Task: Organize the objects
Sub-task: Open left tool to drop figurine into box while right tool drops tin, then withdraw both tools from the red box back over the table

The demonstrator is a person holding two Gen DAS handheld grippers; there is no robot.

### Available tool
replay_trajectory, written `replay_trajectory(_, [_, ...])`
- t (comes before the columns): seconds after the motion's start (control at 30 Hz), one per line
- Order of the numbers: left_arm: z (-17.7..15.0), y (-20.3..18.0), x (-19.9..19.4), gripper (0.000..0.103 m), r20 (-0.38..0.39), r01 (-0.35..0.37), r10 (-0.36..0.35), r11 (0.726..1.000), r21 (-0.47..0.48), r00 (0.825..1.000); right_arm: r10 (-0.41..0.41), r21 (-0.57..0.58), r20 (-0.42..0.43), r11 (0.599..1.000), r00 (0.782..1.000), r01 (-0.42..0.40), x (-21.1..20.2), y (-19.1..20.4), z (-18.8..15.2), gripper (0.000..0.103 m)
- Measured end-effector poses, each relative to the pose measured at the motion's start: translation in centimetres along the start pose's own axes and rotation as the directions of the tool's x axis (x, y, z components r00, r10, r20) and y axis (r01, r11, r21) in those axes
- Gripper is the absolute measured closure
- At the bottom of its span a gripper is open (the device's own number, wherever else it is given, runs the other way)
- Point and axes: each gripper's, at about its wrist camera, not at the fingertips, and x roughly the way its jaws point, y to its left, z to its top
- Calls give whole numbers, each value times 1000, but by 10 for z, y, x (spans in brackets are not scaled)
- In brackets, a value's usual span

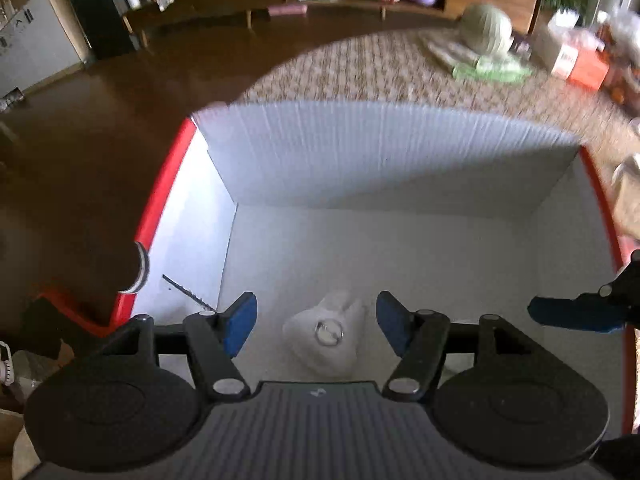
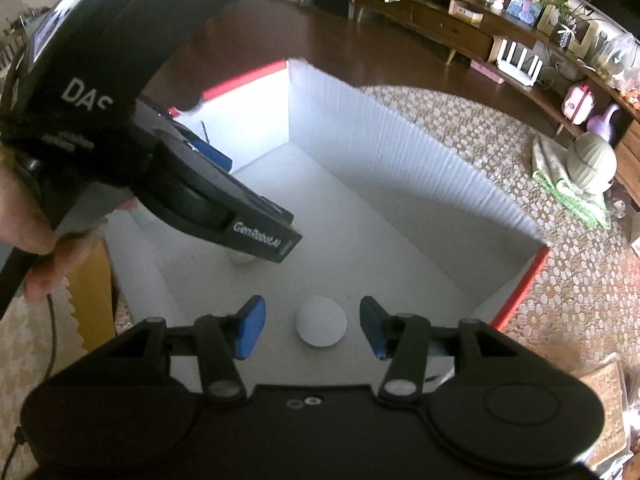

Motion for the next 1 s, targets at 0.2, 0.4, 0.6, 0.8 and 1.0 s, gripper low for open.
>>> replay_trajectory(0.2, [-6, -12, -34, 38, 86, 1, 1, 1000, -19, 996, -3, 9, 54, 1000, 999, 3, -23, -5, -5, 51])
replay_trajectory(0.4, [-16, -28, -71, 38, 168, -14, 14, 1000, -1, 986, -5, 26, 108, 1000, 994, 2, -53, -6, -19, 51])
replay_trajectory(0.6, [-30, -45, -105, 38, 237, -9, 5, 1000, 16, 972, -5, 45, 170, 999, 985, -3, -86, -11, -37, 49])
replay_trajectory(0.8, [-51, -62, -131, 38, 306, -25, 15, 999, 28, 952, -6, 79, 231, 997, 973, -13, -118, -22, -59, 46])
replay_trajectory(1.0, [-71, -84, -153, 32, 367, -20, 11, 1000, 22, 930, -29, 111, 298, 994, 954, -4, -146, -35, -88, 41])
